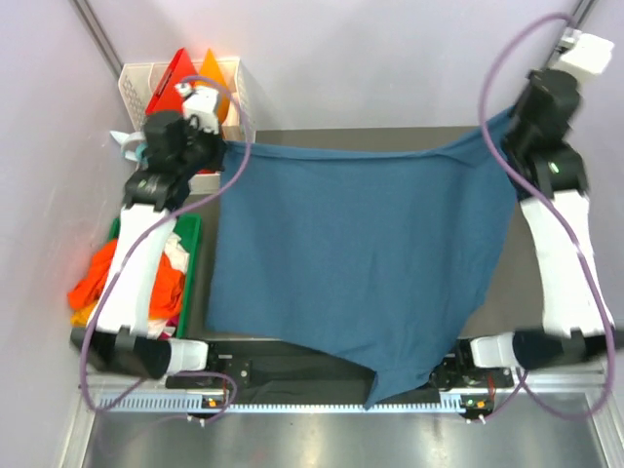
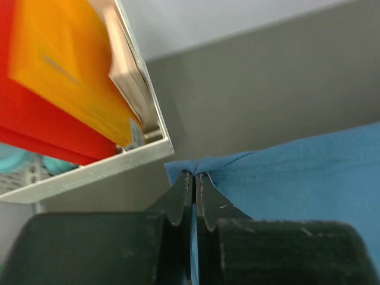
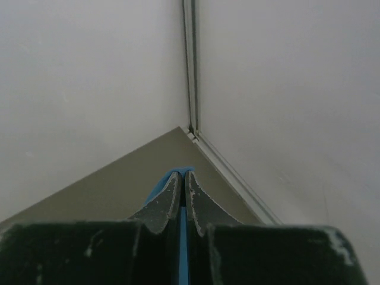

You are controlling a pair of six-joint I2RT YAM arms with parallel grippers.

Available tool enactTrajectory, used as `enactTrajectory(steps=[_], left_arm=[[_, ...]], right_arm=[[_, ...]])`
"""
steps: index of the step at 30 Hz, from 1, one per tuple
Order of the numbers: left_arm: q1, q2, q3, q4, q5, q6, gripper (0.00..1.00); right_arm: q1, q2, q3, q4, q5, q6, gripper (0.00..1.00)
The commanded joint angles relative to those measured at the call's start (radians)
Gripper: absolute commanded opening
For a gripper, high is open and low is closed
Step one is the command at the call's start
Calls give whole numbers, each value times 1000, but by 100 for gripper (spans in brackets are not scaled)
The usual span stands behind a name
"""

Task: Fold and stack the t-shirts
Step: Flatten out the tshirt

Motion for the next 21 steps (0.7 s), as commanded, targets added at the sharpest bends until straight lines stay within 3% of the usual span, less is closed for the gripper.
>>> enactTrajectory(steps=[1,5,8,9,12,14,15,17,20,21], left_arm=[[5,168,116,155,-7,25,0],[5,375,328,166,-30,15,0],[5,569,647,116,-64,-4,0],[5,670,851,80,-82,-16,0],[-26,830,1212,72,-150,20,0],[-53,739,1145,184,-199,65,0],[-79,689,985,324,-207,100,0],[-92,592,867,390,-222,110,0],[-84,559,766,347,-245,45,0],[-73,517,649,350,-242,19,0]], right_arm=[[-41,174,210,26,-49,57,0],[-88,378,422,38,-102,93,0],[-105,497,625,66,-179,117,0],[-105,518,718,79,-218,116,0],[-92,547,867,177,-260,90,0],[-61,488,860,231,-262,48,0],[-53,466,845,239,-260,25,0],[-42,391,806,204,-253,25,0],[-27,246,588,200,-234,27,0],[-21,187,356,243,-208,5,0]])
